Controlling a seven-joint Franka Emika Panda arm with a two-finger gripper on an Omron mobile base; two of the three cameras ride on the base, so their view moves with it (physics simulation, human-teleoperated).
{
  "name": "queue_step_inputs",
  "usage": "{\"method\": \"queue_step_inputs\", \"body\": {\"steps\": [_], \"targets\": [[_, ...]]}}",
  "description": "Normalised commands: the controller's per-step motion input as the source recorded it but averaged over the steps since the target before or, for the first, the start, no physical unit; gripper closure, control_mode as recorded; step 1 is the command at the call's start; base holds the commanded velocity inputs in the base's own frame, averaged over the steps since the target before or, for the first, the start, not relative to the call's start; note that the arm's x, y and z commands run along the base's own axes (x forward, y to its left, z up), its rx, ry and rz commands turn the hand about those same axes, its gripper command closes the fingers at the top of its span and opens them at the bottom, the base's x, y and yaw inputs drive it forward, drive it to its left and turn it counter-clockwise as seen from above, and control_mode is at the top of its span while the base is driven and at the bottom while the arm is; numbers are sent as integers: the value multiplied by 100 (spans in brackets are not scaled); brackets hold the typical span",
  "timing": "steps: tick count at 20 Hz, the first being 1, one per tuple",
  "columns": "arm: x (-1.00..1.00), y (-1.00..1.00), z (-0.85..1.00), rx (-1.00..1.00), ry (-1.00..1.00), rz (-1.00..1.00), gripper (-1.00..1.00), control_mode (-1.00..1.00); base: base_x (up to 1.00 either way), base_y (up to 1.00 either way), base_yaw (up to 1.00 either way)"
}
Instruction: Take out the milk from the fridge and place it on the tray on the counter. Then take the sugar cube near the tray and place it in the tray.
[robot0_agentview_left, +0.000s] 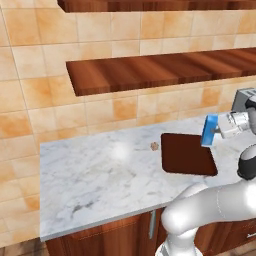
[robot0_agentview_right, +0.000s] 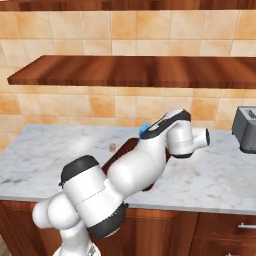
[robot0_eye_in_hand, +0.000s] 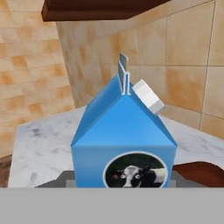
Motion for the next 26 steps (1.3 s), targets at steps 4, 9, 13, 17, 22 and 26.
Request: {"method": "queue_step_inputs", "body": {"steps": [4, 9, 13, 17, 22, 26], "targets": [[21, 0, -47, 0, -12, 1, 100, -100, 0, 0, 0], [28, 0, -37, 0, -7, 0, 100, -100, 0, 0, 0], [34, 0, -19, 0, 0, 0, 100, -100, 0, 0, 0], [25, 0, -8, 0, 2, 0, 100, -100, 0, 0, 0], [17, 0, -20, 0, 1, 0, 100, -100, 0, 0, 0], [2, 0, -32, -1, -1, 0, 100, -100, 0, 0, 0]]}}
